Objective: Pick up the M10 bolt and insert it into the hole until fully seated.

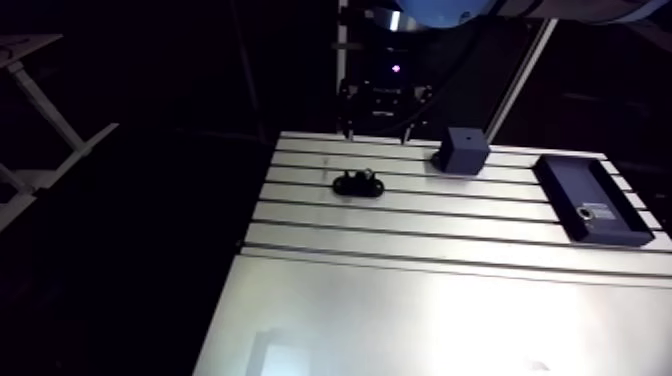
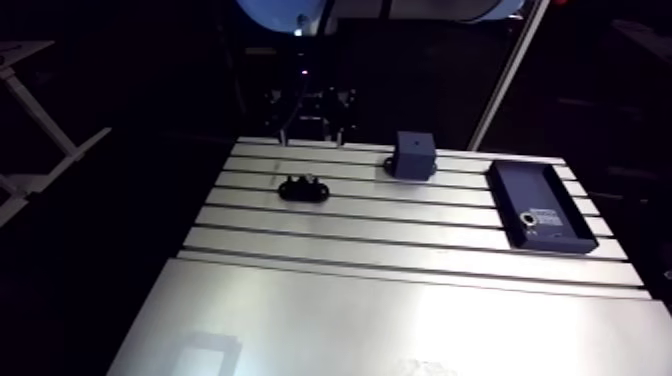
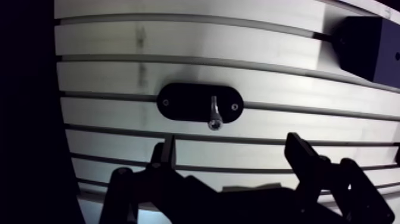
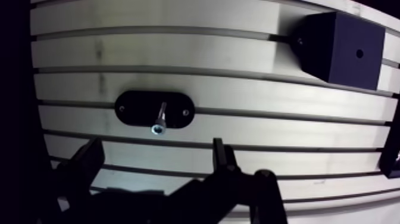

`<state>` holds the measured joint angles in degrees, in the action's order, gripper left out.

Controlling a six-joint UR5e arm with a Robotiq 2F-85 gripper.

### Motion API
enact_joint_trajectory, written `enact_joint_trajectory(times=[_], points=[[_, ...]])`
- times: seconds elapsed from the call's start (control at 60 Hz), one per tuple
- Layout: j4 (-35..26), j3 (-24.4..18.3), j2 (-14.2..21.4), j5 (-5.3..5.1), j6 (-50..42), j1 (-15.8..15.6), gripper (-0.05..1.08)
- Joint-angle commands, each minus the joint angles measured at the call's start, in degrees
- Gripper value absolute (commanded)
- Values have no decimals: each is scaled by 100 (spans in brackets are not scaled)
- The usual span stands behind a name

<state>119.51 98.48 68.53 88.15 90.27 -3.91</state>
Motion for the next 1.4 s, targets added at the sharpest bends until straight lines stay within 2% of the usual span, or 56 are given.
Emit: enact_joint_trajectory(times=[0.017,0.2,0.733,1.4], points=[[72,104,-159,-13,21,-40,2],[285,207,-196,-13,109,-32,2],[605,420,-196,5,153,-40,14],[700,466,-256,-5,241,-57,36]])
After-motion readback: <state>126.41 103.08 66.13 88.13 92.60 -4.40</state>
